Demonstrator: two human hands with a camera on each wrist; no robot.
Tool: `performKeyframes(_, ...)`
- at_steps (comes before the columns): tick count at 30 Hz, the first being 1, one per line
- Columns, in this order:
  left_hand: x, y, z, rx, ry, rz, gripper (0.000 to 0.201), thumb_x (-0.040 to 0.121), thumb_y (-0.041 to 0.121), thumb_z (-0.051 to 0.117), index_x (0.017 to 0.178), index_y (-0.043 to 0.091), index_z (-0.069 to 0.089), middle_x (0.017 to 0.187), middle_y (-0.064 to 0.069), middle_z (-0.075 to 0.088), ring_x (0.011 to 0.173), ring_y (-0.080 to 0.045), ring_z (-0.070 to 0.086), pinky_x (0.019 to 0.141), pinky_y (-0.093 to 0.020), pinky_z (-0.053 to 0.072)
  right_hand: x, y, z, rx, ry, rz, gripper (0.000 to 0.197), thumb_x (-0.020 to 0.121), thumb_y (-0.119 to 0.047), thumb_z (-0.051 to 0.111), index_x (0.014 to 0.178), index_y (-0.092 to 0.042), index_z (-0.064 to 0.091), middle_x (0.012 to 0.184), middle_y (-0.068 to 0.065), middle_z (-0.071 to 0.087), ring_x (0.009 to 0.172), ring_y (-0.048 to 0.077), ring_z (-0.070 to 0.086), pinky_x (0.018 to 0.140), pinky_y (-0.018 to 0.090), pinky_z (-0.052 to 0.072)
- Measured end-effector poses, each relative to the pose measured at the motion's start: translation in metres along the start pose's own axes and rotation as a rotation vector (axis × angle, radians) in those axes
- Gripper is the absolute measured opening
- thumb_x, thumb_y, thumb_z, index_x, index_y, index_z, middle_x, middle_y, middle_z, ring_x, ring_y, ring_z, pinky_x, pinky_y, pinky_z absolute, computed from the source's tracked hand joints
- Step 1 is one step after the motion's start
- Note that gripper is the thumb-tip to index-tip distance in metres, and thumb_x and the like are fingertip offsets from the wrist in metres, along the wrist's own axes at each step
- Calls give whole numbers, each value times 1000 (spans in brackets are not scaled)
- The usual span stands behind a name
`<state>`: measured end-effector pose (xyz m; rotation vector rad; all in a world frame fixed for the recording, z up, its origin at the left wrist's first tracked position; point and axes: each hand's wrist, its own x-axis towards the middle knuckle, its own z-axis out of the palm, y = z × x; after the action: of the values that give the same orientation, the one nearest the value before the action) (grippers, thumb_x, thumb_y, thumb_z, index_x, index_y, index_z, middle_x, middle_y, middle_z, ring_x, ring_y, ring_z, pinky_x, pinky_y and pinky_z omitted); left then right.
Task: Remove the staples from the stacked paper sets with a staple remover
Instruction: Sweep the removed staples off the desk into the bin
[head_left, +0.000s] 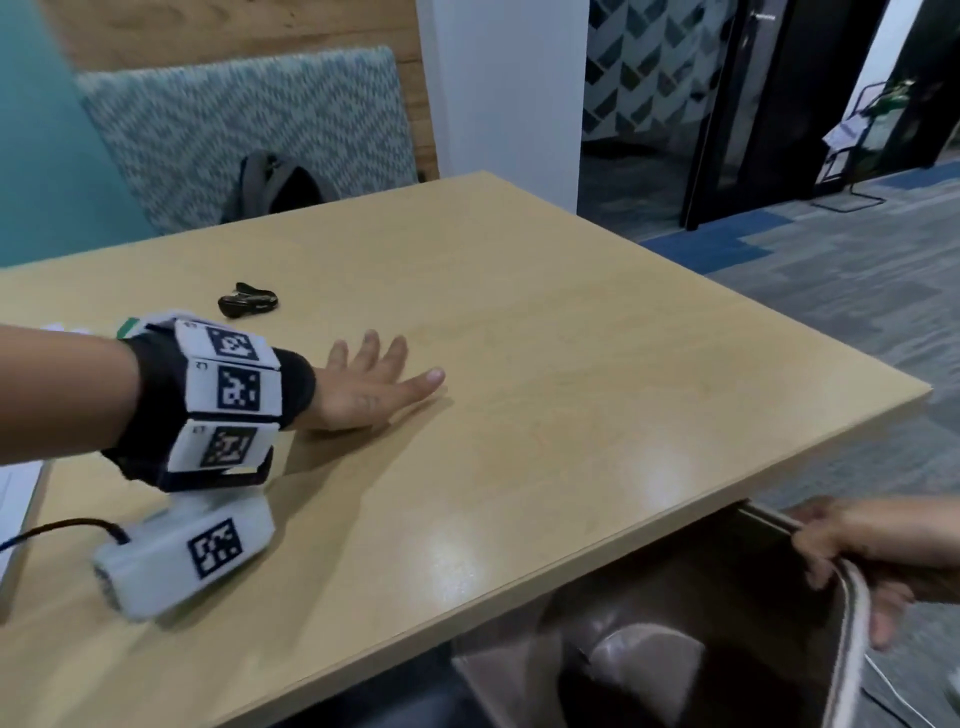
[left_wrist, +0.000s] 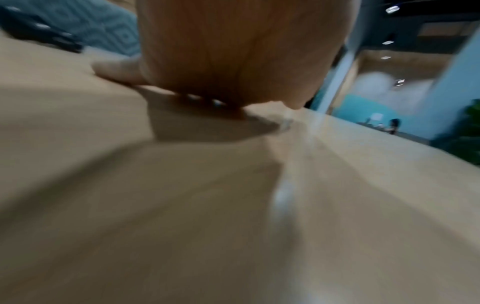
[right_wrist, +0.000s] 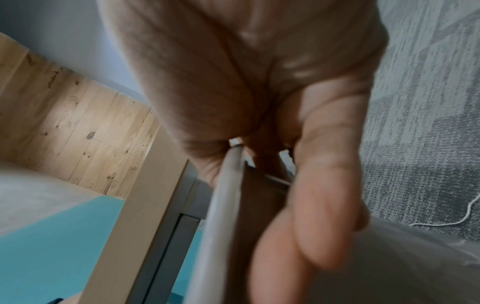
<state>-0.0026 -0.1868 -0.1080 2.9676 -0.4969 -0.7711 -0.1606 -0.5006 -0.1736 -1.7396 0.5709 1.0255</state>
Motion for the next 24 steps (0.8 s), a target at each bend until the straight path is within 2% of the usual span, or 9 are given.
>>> performKeyframes(3,-2,39,8,85,-82,170,78,85,64,5,146,22,-19,153,3,-24,139,-19,-26,110,-42,-15,1,0,1,28,24,-15,88,31,-7,65,113,20,47,76,30,52,41,30,58,33,26,48)
performKeyframes(6,-8,73,11,197,-131,296,95,73,82,5,145,25,-21,153,1,-28,139,-26,-27,110,-50,-16,2,1,4,8,63,-35,87,32,-6,62,114,19,47,71,29,56,39,26,58,32,25,48)
performKeyframes(8,-11,86,15,252,-148,376,88,80,76,14,144,28,-22,151,4,-32,138,-29,-29,110,-53,-12,3,3,5,-11,82,-43,83,38,-4,60,117,18,46,71,27,56,40,25,59,34,24,48)
performKeyframes(11,-35,101,33,386,-190,613,95,74,80,22,141,35,-27,146,14,-39,135,-22,-35,108,-58,-12,4,6,5,-20,111,-56,76,37,-7,60,109,16,48,74,26,54,42,24,59,36,23,49)
performKeyframes(13,-53,104,47,432,-212,751,94,71,78,22,140,37,-27,142,19,-42,132,-15,-41,107,-54,-18,3,9,6,-8,133,-60,71,42,-6,58,109,14,49,77,29,56,44,24,60,37,23,49)
performKeyframes(15,-65,101,58,437,-224,779,90,80,76,28,139,38,-28,139,20,-45,128,-10,-45,107,-49,-21,4,16,8,20,162,-54,55,51,-5,51,104,12,49,73,27,58,44,22,60,37,22,49)
performKeyframes(19,-65,93,75,572,-69,810,78,94,54,28,125,33,-41,127,17,-58,123,-10,-50,109,-47,-19,18,44,23,94,236,-8,15,78,12,40,90,4,44,55,17,51,33,20,55,31,21,45)
performKeyframes(21,-63,92,80,624,-40,807,73,97,48,25,121,33,-42,123,16,-61,122,-11,-51,109,-48,-18,29,65,27,150,299,6,18,81,16,34,84,1,44,49,13,48,31,21,53,31,22,46)
performKeyframes(24,-65,91,84,584,46,779,69,95,46,17,127,34,-43,128,9,-58,124,-12,-47,111,-51,-10,52,95,26,324,367,27,29,82,18,29,99,0,44,61,19,51,39,27,61,31,25,47)
